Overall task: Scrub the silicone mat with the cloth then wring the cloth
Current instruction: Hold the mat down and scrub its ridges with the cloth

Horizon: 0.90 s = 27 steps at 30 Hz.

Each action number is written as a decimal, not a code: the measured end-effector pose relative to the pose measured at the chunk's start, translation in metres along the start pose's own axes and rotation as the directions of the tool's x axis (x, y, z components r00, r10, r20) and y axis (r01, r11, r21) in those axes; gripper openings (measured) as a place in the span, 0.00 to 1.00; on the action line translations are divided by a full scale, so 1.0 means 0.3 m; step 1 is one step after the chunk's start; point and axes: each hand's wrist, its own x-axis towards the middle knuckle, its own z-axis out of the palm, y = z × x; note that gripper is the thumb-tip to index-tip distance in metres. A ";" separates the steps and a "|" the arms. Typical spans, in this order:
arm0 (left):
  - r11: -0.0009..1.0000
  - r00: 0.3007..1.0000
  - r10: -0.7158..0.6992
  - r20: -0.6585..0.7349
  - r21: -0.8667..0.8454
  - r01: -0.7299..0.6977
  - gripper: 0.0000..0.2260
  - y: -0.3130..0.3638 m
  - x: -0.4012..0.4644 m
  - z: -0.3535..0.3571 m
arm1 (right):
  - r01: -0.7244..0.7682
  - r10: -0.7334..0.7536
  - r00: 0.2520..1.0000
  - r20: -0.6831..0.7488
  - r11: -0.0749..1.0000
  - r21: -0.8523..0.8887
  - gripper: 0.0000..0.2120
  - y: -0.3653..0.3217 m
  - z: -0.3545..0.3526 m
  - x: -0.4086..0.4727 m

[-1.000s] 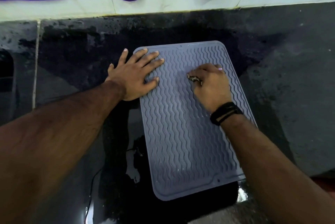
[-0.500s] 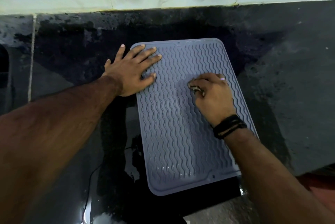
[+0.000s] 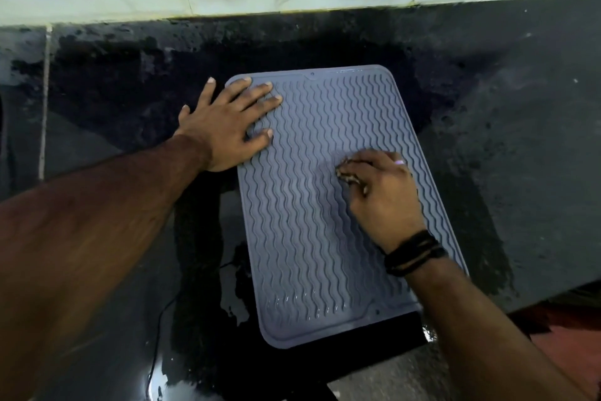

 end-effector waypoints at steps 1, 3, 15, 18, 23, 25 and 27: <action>1.000 1.000 -0.002 -0.002 0.001 0.002 0.35 -0.001 -0.001 0.001 | -0.007 0.007 1.000 -0.002 1.000 -0.002 0.12 0.000 0.000 -0.005; 1.000 1.000 0.001 0.002 0.007 -0.001 0.34 -0.002 -0.001 0.000 | -0.009 0.009 0.999 -0.036 1.000 0.006 0.12 -0.009 0.008 0.023; 1.000 1.000 0.010 -0.014 0.008 -0.010 0.34 -0.009 0.002 0.004 | -0.033 0.034 0.999 -0.028 0.999 0.019 0.12 -0.002 -0.007 -0.066; 1.000 1.000 0.013 -0.011 0.011 -0.013 0.35 -0.005 0.001 0.004 | -0.026 0.027 0.998 -0.052 0.999 0.018 0.12 -0.017 0.000 -0.014; 1.000 1.000 0.019 -0.019 0.014 -0.019 0.35 -0.010 0.002 0.005 | -0.022 0.022 1.000 -0.005 1.000 0.002 0.12 -0.007 -0.006 -0.026; 1.000 0.999 0.021 -0.026 0.015 -0.020 0.34 -0.012 0.004 0.006 | -0.015 0.015 1.000 0.005 1.000 0.001 0.12 0.010 -0.019 -0.087; 1.000 0.999 0.018 -0.032 0.015 -0.018 0.34 -0.012 0.004 0.010 | -0.023 0.023 1.000 0.002 1.000 -0.011 0.13 0.014 -0.032 -0.134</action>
